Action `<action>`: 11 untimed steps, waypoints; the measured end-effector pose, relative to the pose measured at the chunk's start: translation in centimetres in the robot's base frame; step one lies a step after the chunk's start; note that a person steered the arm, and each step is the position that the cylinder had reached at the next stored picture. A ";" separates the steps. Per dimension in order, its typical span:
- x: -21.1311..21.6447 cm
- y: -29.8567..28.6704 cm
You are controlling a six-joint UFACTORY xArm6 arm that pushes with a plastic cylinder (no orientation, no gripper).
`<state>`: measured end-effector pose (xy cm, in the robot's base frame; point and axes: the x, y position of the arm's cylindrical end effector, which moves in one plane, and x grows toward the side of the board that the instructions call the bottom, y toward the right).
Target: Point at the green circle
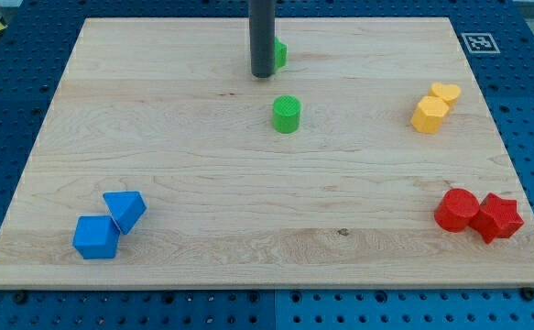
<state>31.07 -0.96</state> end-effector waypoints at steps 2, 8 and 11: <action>-3.6 0.2; 15.7 4.1; 11.4 3.7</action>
